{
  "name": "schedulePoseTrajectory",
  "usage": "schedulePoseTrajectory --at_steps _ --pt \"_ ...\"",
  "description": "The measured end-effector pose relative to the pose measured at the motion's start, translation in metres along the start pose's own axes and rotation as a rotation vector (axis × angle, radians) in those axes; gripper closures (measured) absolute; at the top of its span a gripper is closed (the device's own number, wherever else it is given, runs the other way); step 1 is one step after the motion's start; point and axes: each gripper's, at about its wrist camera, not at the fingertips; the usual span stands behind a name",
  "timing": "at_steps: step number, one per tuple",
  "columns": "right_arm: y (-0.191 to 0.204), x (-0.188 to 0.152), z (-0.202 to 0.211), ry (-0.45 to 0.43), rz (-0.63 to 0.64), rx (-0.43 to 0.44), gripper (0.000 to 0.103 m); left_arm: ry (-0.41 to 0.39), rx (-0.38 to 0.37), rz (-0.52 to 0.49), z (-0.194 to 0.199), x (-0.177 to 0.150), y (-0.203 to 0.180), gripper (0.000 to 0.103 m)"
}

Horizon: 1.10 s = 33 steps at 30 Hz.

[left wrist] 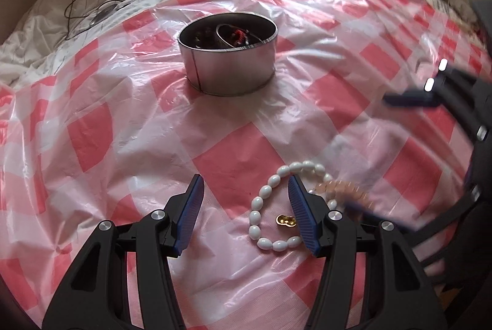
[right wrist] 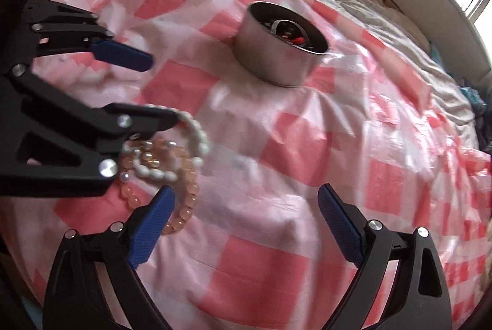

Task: Organize jewelry
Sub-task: 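Move both tools back over the pearl and pink bead bracelets, then grasp the white pearl bracelet with the left tool while the right tool grasps the pink bead bracelet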

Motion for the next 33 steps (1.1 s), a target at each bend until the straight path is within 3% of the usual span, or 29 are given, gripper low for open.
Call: schedulePoseTrajectory --at_steps 2,4,8,13,14,15,17,24,27,29,31,33 --pt "-0.012 -0.002 0.002 0.006 -0.015 -0.061 0.013 0.007 0.042 -0.047 -0.003 -0.002 -0.007 0.049" --pt "-0.028 -0.004 0.003 0.009 -0.065 -0.059 0.013 0.002 0.06 -0.069 -0.002 -0.002 -0.01 0.049" --pt "-0.047 -0.007 0.014 -0.055 -0.184 0.19 0.013 -0.027 0.034 -0.087 0.006 -0.001 -0.014 0.049" --pt "-0.047 -0.004 0.003 -0.042 -0.21 0.274 0.013 -0.016 0.024 -0.124 0.001 -0.004 -0.023 0.049" --pt "-0.044 -0.005 0.003 -0.041 -0.21 0.276 0.013 -0.009 0.007 -0.115 0.001 -0.004 -0.022 0.052" --pt "-0.041 -0.005 0.003 -0.042 -0.207 0.275 0.013 0.002 -0.034 -0.095 0.001 -0.003 -0.019 0.07" --pt "-0.037 -0.006 0.002 -0.04 -0.2 0.275 0.013 0.023 -0.091 -0.049 0.001 -0.002 -0.012 0.094" --pt "-0.019 -0.005 -0.006 -0.031 -0.121 0.243 0.015 0.012 -0.16 0.035 0.006 -0.002 0.004 0.096" --pt "-0.015 -0.004 -0.007 -0.033 -0.111 0.257 0.036 0.002 -0.153 0.049 0.008 -0.001 0.006 0.096" --pt "-0.012 -0.004 -0.006 -0.039 -0.098 0.257 0.062 0.007 -0.151 0.047 0.007 -0.001 0.007 0.096" --pt "-0.013 -0.003 -0.005 -0.039 -0.102 0.269 0.081 0.018 -0.147 0.044 0.004 -0.001 0.007 0.096" --pt "-0.019 -0.004 -0.005 -0.034 -0.14 0.309 0.09 0.034 -0.142 0.039 0.001 -0.001 0.007 0.096"
Point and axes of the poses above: each gripper's, at about its wrist camera, not at the fingertips, and z roughly against the way its jaws point, y to its left, x to its top, and after that the axes turned 3 degrees about x, right-handed
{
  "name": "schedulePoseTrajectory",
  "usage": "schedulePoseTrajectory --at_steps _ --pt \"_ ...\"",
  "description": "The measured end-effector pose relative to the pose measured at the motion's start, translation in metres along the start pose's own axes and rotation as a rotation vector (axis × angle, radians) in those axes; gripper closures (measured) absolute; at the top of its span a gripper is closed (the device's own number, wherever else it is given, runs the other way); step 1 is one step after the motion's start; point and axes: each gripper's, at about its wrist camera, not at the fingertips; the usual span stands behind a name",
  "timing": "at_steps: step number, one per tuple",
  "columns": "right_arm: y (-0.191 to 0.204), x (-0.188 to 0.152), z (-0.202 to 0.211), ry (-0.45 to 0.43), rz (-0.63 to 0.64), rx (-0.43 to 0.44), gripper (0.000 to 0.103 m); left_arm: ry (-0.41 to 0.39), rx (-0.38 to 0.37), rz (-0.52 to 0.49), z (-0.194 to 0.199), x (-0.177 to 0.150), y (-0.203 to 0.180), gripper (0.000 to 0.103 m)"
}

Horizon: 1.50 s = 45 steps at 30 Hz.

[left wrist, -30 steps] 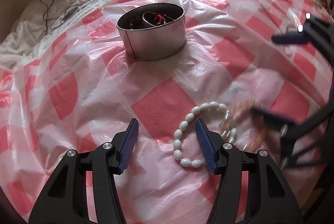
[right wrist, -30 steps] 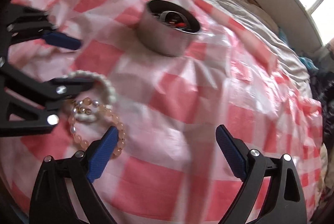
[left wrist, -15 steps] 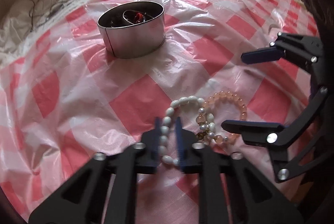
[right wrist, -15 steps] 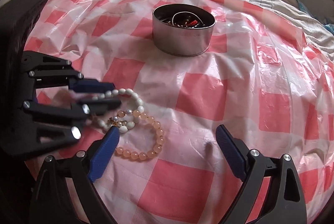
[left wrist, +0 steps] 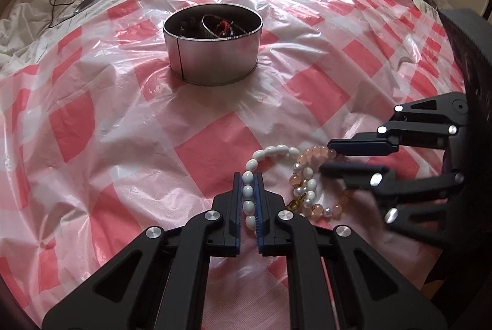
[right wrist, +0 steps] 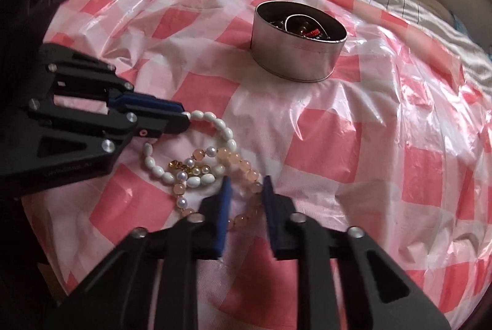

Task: Organize jewelry
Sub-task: 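Grasp the white pearl bracelet with the left tool while the right tool grasps the pink bead bracelet, then carry both bracelets to the tin and release them inside with both tools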

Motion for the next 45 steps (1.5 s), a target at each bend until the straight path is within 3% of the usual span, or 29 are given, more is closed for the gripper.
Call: schedulePoseTrajectory --at_steps 7,9,10,11,12,14,15,16,17,19,23,32,39,45 --pt "-0.032 0.0 0.01 -0.026 -0.178 0.161 0.094 0.024 0.018 -0.032 -0.006 -0.002 -0.003 0.093" --pt "-0.033 0.001 0.008 -0.007 -0.193 0.18 0.092 0.016 0.016 -0.026 -0.007 -0.003 -0.003 0.083" --pt "-0.032 0.0 0.005 0.002 -0.187 0.17 0.077 0.012 0.019 -0.026 -0.007 -0.003 -0.004 0.071" --pt "-0.028 0.0 0.003 0.002 -0.172 0.161 0.07 0.01 0.025 -0.032 -0.008 -0.004 -0.005 0.057" --pt "-0.021 0.0 0.0 0.007 -0.137 0.14 0.069 0.009 0.035 -0.04 -0.01 -0.004 -0.008 0.054" --pt "-0.004 0.0 -0.004 0.016 -0.043 0.054 0.068 0.012 0.065 -0.067 -0.012 -0.006 -0.014 0.054" --pt "0.006 0.0 -0.006 0.017 0.005 0.006 0.069 0.015 0.065 -0.069 -0.012 -0.005 -0.015 0.065" --pt "0.008 0.0 -0.007 0.015 0.013 -0.005 0.076 0.02 0.045 -0.065 -0.011 -0.005 -0.014 0.075" --pt "0.008 0.001 -0.008 0.015 0.002 0.009 0.089 0.025 0.034 -0.055 -0.01 -0.004 -0.013 0.097" --pt "0.001 0.002 -0.006 0.012 -0.046 0.051 0.095 0.022 0.019 -0.045 -0.006 -0.003 -0.011 0.096" --pt "-0.024 0.0 0.0 -0.016 -0.205 0.244 0.095 -0.015 -0.053 0.007 0.008 0.002 -0.003 0.097" --pt "-0.063 0.0 0.03 -0.172 -0.453 0.554 0.095 -0.099 -0.154 0.142 0.035 0.015 0.025 0.097" --pt "-0.085 0.01 0.058 -0.31 -0.55 0.688 0.095 -0.176 -0.194 0.177 0.06 0.032 0.03 0.097" --pt "-0.1 0.013 0.077 -0.411 -0.594 0.743 0.095 -0.212 -0.211 0.194 0.069 0.044 0.028 0.097"
Point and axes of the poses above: each gripper's, at about its wrist camera, not at the fingertips, and z roughly against the way its jaws point, y to its left, x to its top, and after that the axes turned 3 degrees about x, right-handed
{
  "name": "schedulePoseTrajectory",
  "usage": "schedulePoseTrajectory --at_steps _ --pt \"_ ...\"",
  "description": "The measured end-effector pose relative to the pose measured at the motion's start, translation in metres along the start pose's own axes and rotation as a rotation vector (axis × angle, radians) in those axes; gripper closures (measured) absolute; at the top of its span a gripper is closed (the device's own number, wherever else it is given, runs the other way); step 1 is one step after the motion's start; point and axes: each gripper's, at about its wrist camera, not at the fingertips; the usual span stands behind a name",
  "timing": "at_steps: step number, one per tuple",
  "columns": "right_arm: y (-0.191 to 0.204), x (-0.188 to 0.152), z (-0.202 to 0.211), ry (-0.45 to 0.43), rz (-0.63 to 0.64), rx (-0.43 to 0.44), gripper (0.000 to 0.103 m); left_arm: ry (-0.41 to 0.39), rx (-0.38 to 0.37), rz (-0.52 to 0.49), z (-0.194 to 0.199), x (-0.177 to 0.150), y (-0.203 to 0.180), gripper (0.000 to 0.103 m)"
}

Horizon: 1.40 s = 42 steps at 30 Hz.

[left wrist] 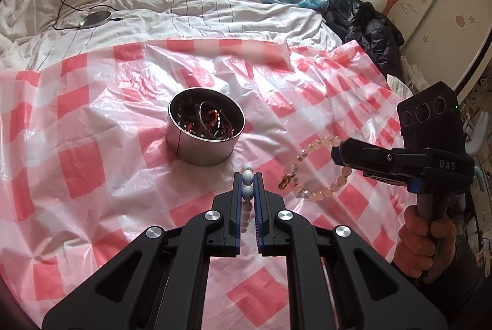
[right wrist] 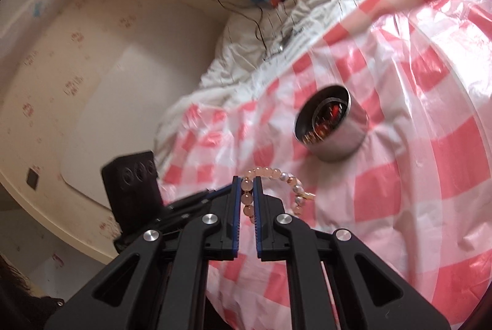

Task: Organize jewelry
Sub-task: 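Carry both bracelets to the tin and release them inside with both tools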

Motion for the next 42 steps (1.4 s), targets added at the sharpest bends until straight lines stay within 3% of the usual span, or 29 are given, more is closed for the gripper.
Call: schedulePoseTrajectory --at_steps 16,24,36,42 --pt "-0.019 0.032 0.014 -0.147 -0.101 0.082 0.094 -0.093 -0.012 0.042 -0.004 0.034 -0.002 0.097" --pt "-0.03 0.039 -0.01 -0.146 -0.138 0.113 0.094 -0.116 -0.013 0.062 -0.015 0.049 0.0 0.097" --pt "-0.048 0.053 -0.032 -0.141 -0.142 0.074 0.093 -0.11 -0.013 0.073 -0.043 0.066 0.009 0.096" --pt "-0.049 0.057 -0.038 -0.136 -0.13 0.058 0.092 -0.063 0.072 0.091 -0.068 0.064 0.018 0.096"
Point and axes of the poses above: each gripper's, at about its wrist camera, not at the fingertips, and z roughly against the way its jaws point, y to its left, x to its top, and after that the axes turned 3 degrees about x, right-handed
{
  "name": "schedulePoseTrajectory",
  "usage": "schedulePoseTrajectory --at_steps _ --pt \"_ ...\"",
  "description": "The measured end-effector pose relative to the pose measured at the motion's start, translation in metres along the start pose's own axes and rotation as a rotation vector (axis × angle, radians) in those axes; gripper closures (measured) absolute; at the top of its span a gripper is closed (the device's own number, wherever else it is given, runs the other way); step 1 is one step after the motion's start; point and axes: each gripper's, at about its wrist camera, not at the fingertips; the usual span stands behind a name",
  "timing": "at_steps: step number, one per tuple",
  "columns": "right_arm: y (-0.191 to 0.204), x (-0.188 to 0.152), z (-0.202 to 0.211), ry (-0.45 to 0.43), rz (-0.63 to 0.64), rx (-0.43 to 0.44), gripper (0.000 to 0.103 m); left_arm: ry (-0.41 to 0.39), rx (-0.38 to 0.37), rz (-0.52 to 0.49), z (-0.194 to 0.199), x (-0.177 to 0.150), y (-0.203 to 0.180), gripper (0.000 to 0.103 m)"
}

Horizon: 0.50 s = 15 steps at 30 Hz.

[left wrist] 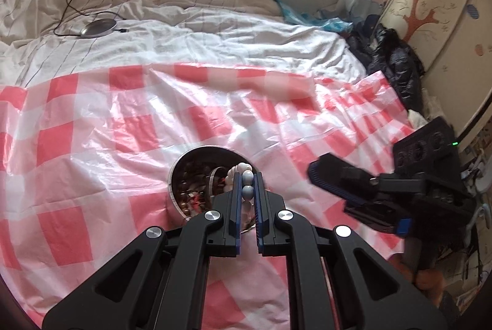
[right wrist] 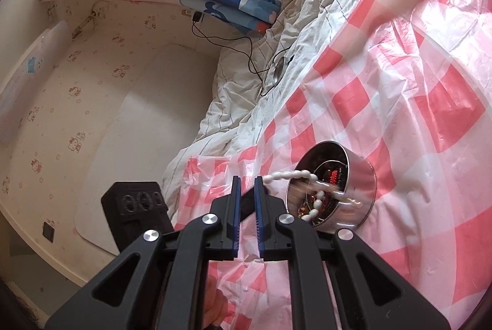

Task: Organize jewelry
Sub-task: 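Carry both bracelets to the tin and release them inside with both tools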

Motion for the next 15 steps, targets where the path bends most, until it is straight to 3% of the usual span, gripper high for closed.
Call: schedulePoseTrajectory --at_steps 7,11,12,14,15 --pt "-0.004 0.001 0.003 -0.009 -0.009 -0.021 0.092 -0.019 0.052 0.079 0.007 0.0 0.022 0.096" --pt "-0.012 0.0 0.002 0.021 -0.033 -0.117 0.091 -0.024 0.057 0.088 0.01 0.0 0.026 0.096" --pt "-0.015 -0.001 0.0 0.039 -0.042 -0.144 0.087 -0.021 0.061 0.083 0.01 0.0 0.026 0.096" --pt "-0.018 -0.002 -0.001 0.063 -0.044 -0.19 0.061 -0.013 0.077 0.055 0.01 0.0 0.021 0.095" --pt "-0.016 -0.003 -0.001 0.073 -0.027 -0.226 0.06 -0.001 0.089 0.037 0.009 -0.001 0.018 0.093"
Point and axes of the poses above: each gripper's, at about its wrist camera, not at the fingertips, and z roughly against the way its jaws point, y to its left, x to its top, and after that the axes turned 3 degrees about x, right-handed
